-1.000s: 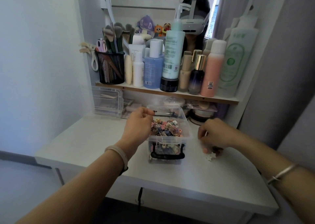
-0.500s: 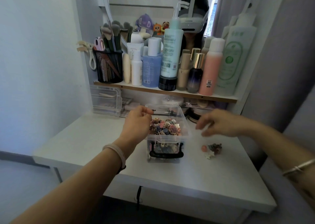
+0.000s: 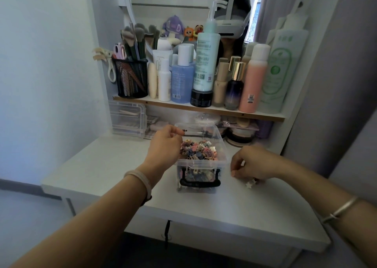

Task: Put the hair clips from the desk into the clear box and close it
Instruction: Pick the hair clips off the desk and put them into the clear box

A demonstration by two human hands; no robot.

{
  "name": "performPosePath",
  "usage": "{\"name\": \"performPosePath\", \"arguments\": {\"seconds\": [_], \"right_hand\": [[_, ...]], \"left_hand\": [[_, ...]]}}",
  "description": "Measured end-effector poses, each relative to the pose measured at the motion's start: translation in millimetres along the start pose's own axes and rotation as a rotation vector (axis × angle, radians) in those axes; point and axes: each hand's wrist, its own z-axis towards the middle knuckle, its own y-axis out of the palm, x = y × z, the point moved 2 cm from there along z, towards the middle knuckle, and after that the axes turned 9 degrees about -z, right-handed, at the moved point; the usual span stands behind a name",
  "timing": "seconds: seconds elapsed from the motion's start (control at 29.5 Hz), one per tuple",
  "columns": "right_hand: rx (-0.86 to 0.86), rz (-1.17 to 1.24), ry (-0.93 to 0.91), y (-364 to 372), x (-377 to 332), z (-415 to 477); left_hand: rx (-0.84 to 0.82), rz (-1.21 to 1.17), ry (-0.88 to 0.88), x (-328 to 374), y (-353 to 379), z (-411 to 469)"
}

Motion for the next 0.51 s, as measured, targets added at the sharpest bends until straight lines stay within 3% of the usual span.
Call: {"name": "performPosePath", "arguments": {"seconds": [0.1, 0.2, 0.27, 0.34, 0.44, 0.51], "right_hand": [[0.253, 0.058, 0.047, -15, -1, 0], [0.602, 0.471, 0.051, -46, -9, -7], [0.562, 0.630, -0.058, -58, -22, -10], [0.470, 0.571, -0.130, -59, -30, -10], [0.447, 0.604, -0.027, -54, -15, -8], [0.289, 0.483, 0.071, -41, -3, -9]], "left_hand": [[-0.002, 0.000, 0.003, 0, 0, -1], [0.000, 0.003, 0.003, 0, 1, 0], [-0.005, 0.006, 0.001, 0, 2, 1], [-0.014, 0.011, 0.006, 0, 4, 1], [-0.014, 0.020, 0.016, -1, 3, 1], [-0.011, 0.012, 0.013, -1, 2, 1]]}}
